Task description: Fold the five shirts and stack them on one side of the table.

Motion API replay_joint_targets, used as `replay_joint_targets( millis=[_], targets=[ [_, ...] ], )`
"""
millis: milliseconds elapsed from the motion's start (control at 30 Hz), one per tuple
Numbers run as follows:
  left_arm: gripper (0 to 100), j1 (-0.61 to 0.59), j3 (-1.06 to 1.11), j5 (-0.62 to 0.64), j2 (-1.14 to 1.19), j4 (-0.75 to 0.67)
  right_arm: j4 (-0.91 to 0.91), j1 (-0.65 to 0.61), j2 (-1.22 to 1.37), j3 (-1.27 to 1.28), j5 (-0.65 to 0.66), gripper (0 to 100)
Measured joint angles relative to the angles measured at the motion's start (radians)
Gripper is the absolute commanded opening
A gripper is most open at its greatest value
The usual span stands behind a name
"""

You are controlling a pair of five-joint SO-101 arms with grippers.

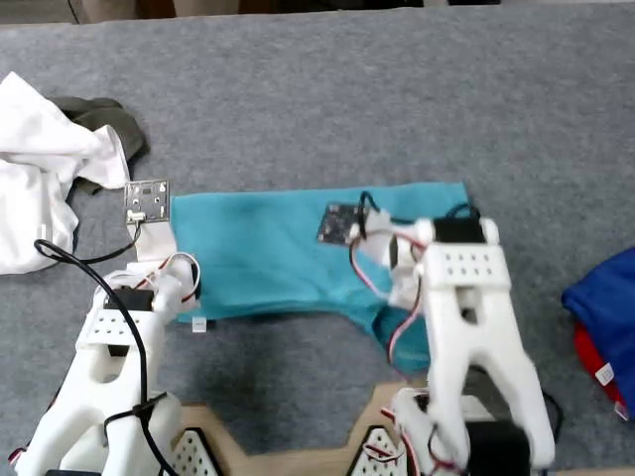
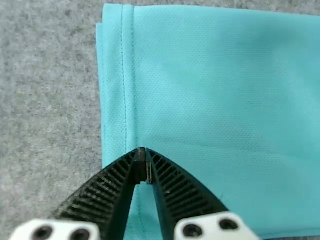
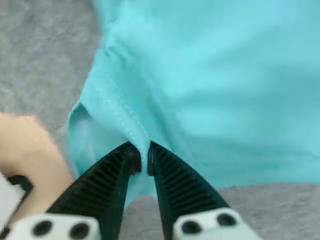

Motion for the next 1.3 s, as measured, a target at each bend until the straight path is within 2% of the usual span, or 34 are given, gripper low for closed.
replay_joint_targets(
  millis=[267, 833, 900, 1067, 1300],
  targets=[
    [2, 0.0, 0.0, 0.0, 0.0, 0.0, 0.0, 0.0, 0.244, -0.258, 0.006, 0.4],
    [2, 0.0, 0.0, 0.0, 0.0, 0.0, -0.017, 0.0, 0.555, -0.519, 0.098, 0.5],
    [2, 0.0, 0.0, 0.0, 0.0, 0.0, -0.02, 0.0, 0.555, -0.528, 0.103, 3.4],
    [2, 0.0, 0.0, 0.0, 0.0, 0.0, -0.032, 0.0, 0.562, -0.539, 0.117, 17.5],
    [2, 0.0, 0.0, 0.0, 0.0, 0.0, -0.092, 0.0, 0.566, -0.539, 0.055, 21.3]
  ],
)
